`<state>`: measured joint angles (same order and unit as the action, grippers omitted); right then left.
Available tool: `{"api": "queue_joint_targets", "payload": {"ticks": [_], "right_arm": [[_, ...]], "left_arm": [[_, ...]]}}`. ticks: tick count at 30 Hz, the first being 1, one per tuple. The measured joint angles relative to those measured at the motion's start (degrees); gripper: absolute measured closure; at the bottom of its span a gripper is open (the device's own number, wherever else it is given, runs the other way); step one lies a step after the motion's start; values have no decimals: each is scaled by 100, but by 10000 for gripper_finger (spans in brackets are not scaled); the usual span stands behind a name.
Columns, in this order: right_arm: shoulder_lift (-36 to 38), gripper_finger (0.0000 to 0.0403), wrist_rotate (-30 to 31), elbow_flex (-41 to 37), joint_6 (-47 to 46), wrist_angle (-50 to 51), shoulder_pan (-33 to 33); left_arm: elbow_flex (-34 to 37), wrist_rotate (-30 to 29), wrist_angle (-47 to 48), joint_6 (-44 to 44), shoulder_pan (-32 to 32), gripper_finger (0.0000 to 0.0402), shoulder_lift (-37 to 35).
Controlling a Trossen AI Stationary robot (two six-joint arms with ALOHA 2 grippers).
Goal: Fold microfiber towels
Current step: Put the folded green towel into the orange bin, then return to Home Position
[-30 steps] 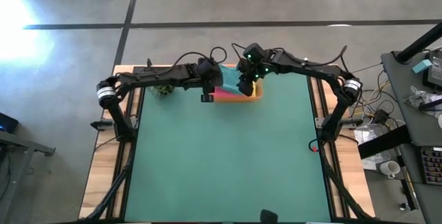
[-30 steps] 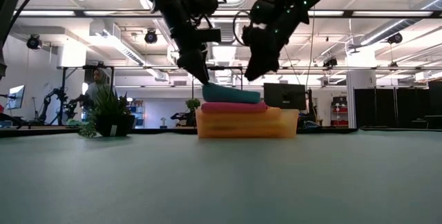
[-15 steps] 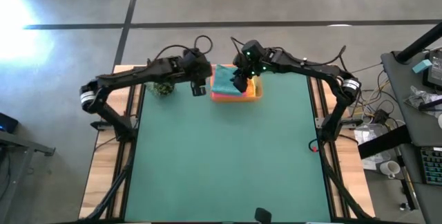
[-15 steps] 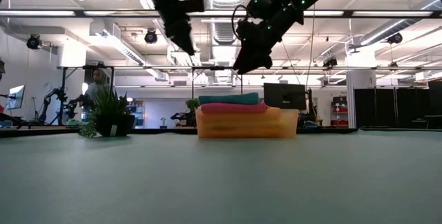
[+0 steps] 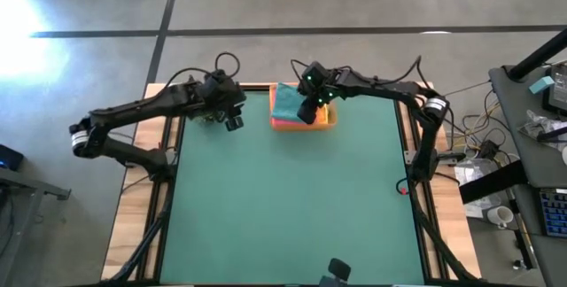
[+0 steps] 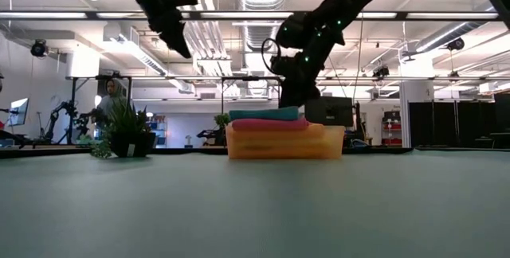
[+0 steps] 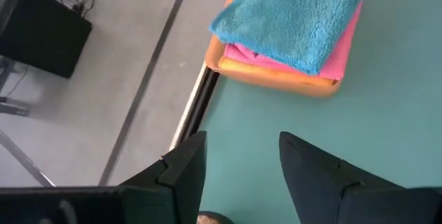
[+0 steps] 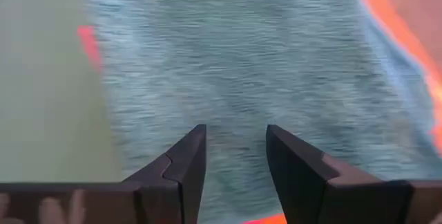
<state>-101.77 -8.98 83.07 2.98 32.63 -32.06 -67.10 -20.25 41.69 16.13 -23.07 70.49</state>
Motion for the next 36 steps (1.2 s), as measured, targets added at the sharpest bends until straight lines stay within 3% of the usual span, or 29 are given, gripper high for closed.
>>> {"api": "queue_joint_targets", "payload": {"ticks": [6, 13, 19, 25, 31, 36], "right_arm": [[-263, 264, 223, 0, 135, -218, -184], [-424, 264, 446, 4, -78, -421, -331], [53, 264, 409, 107, -90, 95, -284], [661, 264, 410, 107, -107, 183, -271], [1226, 264, 407, 107, -329, -238, -221], [1511, 264, 407, 107, -244, -810, -76]], "left_arm": [[486, 4, -32, -91, 0, 235, -404], [563, 228, 231, -100, 0, 235, -702], [655, 434, 545, -314, 0, 235, -1026], [1264, 540, 527, -848, 0, 235, -1667], [2060, 1106, 113, -1383, 0, 235, -2550], [2703, 1172, -553, -1588, 2, 235, -3318]]}}
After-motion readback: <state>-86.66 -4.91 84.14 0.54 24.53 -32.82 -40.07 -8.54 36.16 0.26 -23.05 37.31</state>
